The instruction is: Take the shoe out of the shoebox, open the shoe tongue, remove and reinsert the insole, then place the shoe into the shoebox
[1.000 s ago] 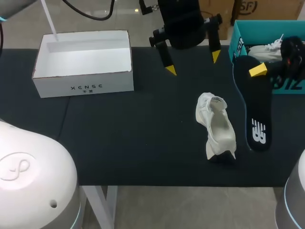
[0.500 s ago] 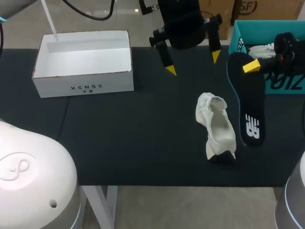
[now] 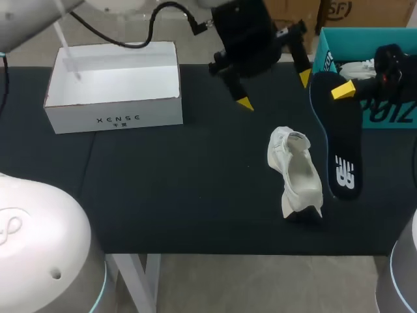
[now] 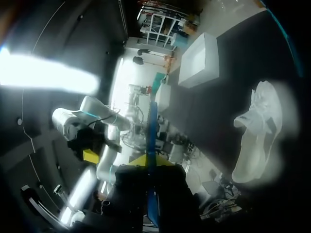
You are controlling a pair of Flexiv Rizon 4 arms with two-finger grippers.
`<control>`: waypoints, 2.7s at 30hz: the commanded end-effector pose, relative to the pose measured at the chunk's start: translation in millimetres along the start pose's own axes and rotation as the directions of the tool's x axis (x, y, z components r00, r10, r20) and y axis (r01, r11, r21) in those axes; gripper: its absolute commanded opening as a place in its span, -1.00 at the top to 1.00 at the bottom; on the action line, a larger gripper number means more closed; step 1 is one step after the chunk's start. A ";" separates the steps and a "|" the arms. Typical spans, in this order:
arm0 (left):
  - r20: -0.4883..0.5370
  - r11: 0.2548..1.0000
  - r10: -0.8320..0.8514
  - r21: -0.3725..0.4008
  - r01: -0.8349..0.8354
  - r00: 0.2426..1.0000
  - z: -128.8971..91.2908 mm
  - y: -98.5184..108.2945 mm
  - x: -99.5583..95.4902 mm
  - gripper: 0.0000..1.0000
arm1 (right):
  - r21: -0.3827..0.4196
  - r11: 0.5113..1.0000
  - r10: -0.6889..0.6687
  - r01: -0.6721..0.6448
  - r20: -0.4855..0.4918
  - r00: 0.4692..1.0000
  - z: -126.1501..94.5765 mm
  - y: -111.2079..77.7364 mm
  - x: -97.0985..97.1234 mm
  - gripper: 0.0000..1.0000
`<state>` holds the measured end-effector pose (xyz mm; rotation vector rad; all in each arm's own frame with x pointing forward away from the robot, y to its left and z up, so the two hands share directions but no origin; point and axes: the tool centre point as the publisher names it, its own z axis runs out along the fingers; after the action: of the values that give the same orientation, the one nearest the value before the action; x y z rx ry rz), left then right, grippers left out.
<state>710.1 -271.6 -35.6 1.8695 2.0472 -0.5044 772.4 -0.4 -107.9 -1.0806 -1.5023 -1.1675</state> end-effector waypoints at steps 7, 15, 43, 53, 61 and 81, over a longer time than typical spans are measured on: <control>0.714 0.982 0.185 -0.118 -0.144 0.675 10.1 -11.8 29.3 -1.00 | 0.001 1.000 0.001 -0.001 0.003 1.000 -0.4 -0.4 0.0 1.00; 0.735 0.988 0.150 -0.096 -0.117 0.661 23.2 -14.1 31.6 -1.00 | 0.001 1.000 0.001 -0.001 0.003 1.000 -0.4 -0.4 0.0 1.00; 0.811 0.964 0.262 -0.242 -0.108 0.523 29.7 -25.1 24.8 -1.00 | 0.001 1.000 0.001 -0.001 0.003 1.000 -0.4 -0.4 0.0 1.00; 0.811 0.936 0.349 -0.321 -0.142 0.469 50.2 -21.8 -4.0 -1.00 | 0.001 1.000 0.001 -0.001 0.003 1.000 -0.4 -0.4 0.0 1.00; 0.803 0.924 0.383 -0.339 -0.178 0.456 69.4 6.6 -25.5 -1.00 | 0.001 1.000 0.001 -0.001 0.003 1.000 -0.4 -0.4 0.0 1.00; 0.796 0.893 0.432 -0.313 -0.323 0.424 120.8 24.4 -96.8 -1.00 | 0.001 1.000 0.001 -0.001 0.003 1.000 -0.4 -0.4 0.0 1.00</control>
<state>741.7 -365.1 -95.4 1.4565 0.9157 -0.9212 772.7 -0.7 -108.0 -1.0795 -1.5027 -1.1676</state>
